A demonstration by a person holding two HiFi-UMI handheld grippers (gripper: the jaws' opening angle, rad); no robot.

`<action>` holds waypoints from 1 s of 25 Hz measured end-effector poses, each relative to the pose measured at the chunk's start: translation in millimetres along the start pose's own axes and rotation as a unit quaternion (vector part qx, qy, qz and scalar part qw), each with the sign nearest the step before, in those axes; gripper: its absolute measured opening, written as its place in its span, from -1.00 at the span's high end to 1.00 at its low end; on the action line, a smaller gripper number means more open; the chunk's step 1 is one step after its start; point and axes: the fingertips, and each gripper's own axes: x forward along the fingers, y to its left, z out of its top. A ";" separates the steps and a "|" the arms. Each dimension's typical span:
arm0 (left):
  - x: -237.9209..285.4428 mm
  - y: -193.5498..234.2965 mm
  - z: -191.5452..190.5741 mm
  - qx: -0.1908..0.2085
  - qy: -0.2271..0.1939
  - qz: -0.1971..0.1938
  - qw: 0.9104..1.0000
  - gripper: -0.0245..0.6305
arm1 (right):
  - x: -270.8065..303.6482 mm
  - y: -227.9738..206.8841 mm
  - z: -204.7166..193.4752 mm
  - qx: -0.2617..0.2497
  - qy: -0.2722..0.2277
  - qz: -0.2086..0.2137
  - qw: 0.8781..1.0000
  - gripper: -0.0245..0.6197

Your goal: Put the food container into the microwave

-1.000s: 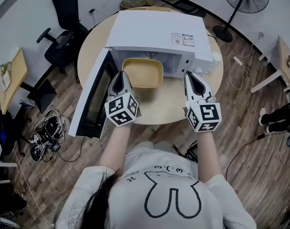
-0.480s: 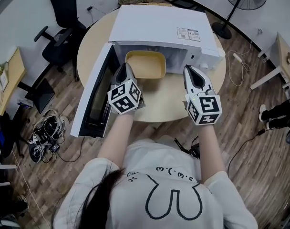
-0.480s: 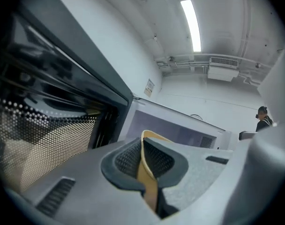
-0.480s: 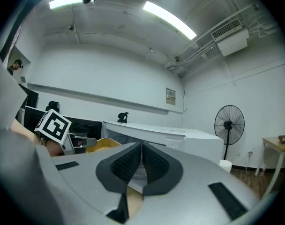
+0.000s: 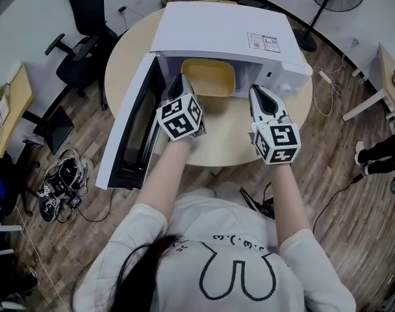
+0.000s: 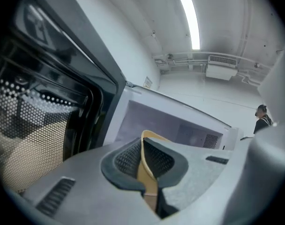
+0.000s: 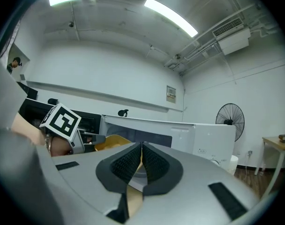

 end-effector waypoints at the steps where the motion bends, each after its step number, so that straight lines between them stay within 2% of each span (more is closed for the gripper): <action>1: 3.4 -0.5 -1.0 -0.003 0.001 -0.002 1.000 0.87 | 0.9 -0.5 -1.2 0.000 -0.001 -0.002 1.000 0.82; 10: 27.4 5.8 -18.6 -0.042 0.015 -0.006 0.999 0.87 | 4.2 -7.4 -10.6 0.009 -0.018 -0.022 1.000 0.82; 25: 77.6 7.2 -29.0 -0.066 0.049 -0.001 0.997 0.86 | 15.0 -7.4 -31.3 -0.005 -0.026 -0.019 0.999 0.82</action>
